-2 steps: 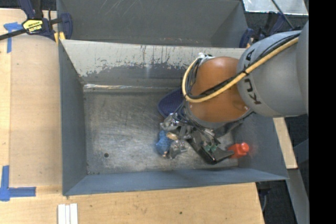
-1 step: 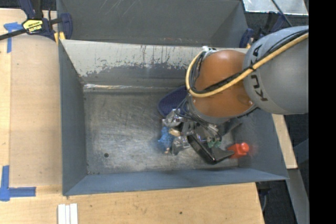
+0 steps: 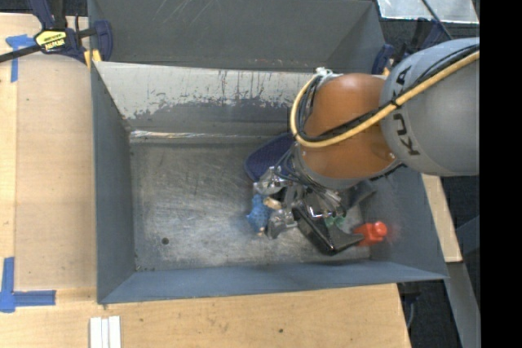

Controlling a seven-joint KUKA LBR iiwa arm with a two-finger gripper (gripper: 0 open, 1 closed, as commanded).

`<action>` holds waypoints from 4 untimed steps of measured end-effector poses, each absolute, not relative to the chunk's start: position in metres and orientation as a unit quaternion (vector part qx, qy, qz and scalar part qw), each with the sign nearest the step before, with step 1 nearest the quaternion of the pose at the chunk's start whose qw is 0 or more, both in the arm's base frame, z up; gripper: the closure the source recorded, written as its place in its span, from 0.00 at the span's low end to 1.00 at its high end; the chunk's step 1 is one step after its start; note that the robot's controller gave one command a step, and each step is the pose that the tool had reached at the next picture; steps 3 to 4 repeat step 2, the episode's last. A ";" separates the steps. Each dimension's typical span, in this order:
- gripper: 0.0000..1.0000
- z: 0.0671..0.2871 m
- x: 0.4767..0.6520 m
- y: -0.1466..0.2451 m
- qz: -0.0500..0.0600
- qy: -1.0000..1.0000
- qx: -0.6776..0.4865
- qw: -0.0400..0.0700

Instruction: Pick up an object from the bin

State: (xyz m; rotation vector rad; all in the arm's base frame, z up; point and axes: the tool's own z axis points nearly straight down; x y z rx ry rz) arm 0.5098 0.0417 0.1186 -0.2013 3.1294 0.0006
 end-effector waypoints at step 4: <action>1.00 0.178 0.513 0.042 0.000 0.998 -0.062 0.004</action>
Offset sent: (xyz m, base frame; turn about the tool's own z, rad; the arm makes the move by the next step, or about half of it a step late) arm 0.0000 -0.0001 0.0075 0.0000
